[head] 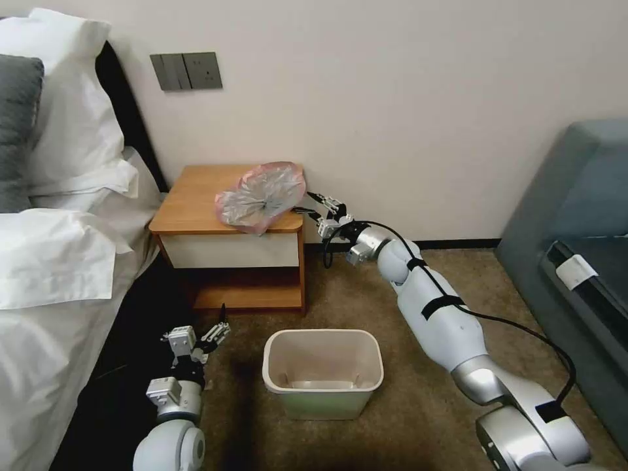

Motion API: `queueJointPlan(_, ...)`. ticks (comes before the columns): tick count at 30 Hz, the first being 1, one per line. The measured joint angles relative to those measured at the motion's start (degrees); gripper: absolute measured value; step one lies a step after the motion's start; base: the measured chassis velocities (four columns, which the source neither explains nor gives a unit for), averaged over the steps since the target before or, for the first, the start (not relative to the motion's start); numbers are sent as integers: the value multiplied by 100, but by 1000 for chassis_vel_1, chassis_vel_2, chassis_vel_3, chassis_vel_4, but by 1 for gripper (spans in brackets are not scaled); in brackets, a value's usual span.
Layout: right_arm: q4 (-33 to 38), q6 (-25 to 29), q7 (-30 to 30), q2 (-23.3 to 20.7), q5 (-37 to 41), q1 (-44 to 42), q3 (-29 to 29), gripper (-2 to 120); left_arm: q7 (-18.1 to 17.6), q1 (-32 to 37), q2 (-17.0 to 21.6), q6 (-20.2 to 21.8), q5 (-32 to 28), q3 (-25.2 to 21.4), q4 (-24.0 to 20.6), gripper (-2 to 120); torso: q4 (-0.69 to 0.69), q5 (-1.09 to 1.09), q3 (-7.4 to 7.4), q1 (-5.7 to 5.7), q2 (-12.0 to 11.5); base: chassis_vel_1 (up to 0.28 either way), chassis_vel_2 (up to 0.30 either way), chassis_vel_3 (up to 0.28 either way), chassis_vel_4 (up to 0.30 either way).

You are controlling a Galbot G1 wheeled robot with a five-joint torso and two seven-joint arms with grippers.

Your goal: Pick up the garbage bag from the table and place it over the trash can.

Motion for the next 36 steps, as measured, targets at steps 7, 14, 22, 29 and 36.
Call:
queueJointPlan(7,9,-21,4,11,-9,-32,4,0,-20,18,18,6,-1,5,-26,97,0,0,0,0,0,0,0,0,0)
queueJointPlan(14,157,-55,4,-20,31,-105,16,0,-35,14,33,22,-6,7,-54,97,0,0,0,0,0,0,0,0,0)
queueJointPlan(22,695,-276,13,-150,288,-319,-29,0,-53,14,17,22,-9,-8,-6,97,0,1,0,0,0,0,0,0,0)
queueJointPlan(29,1306,-526,40,-343,476,-666,-76,0,-87,-6,-13,22,-57,-37,22,97,-1,0,0,0,0,0,0,0,0)
queueJointPlan(36,2029,-984,28,-456,719,-1179,-183,0,-94,-15,-2,27,-90,-65,-32,98,0,0,0,0,0,0,0,0,0)
